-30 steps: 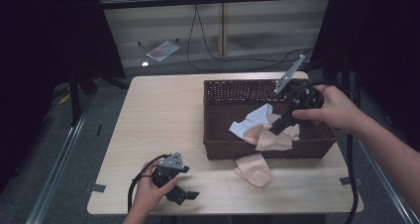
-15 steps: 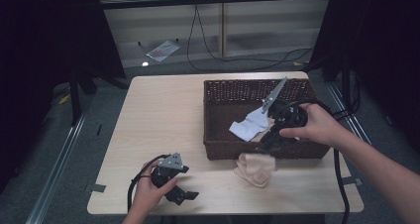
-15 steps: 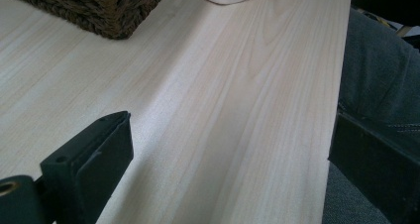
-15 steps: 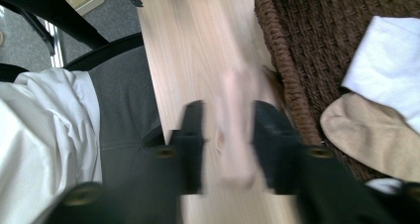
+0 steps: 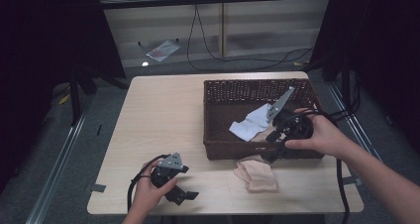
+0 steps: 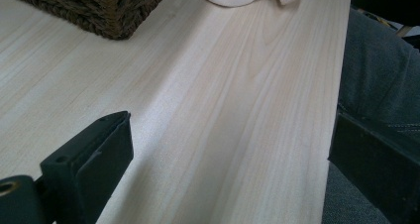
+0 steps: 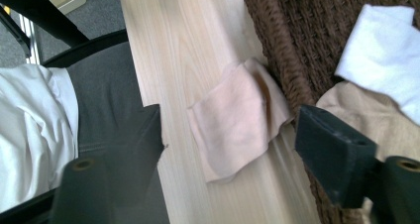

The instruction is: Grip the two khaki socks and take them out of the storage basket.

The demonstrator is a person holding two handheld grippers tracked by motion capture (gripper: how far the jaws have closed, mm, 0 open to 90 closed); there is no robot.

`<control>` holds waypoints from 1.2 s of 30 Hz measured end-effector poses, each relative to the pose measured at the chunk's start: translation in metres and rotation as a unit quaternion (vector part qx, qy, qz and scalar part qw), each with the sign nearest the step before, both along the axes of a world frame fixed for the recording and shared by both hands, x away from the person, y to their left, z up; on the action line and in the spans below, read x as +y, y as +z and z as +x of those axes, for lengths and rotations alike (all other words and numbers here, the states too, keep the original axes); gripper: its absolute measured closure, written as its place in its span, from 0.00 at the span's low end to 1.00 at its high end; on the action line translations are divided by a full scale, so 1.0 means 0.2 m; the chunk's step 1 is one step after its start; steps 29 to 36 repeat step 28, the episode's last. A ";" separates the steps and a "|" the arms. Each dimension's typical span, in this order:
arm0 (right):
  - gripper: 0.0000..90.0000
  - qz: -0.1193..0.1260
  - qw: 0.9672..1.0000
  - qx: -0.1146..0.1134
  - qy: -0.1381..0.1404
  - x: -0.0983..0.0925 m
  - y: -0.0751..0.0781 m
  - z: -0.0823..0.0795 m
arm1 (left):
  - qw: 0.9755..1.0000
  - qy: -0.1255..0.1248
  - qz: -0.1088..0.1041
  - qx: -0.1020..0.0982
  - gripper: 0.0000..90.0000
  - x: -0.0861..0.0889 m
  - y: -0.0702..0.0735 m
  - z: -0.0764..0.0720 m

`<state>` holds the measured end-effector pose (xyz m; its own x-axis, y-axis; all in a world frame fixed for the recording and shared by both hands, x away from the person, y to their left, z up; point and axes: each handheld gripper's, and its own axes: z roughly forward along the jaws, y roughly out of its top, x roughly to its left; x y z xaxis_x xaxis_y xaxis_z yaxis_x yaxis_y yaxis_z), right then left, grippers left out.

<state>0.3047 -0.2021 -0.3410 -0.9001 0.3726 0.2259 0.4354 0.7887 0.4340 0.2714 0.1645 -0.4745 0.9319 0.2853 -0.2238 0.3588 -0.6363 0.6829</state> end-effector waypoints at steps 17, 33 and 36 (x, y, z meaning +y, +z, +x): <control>0.16 0.009 0.999 -0.031 -0.016 -0.12 -0.14 -0.13 | 1.000 0.002 0.000 0.001 0.03 0.00 0.00 0.00; 0.13 -0.003 0.998 -0.051 -0.025 -0.17 -0.27 -0.19 | 1.000 0.001 0.001 0.002 0.04 -0.01 0.00 0.00; 0.13 -0.003 0.998 -0.051 -0.025 -0.17 -0.27 -0.19 | 1.000 0.001 0.001 0.002 0.04 -0.01 0.00 0.00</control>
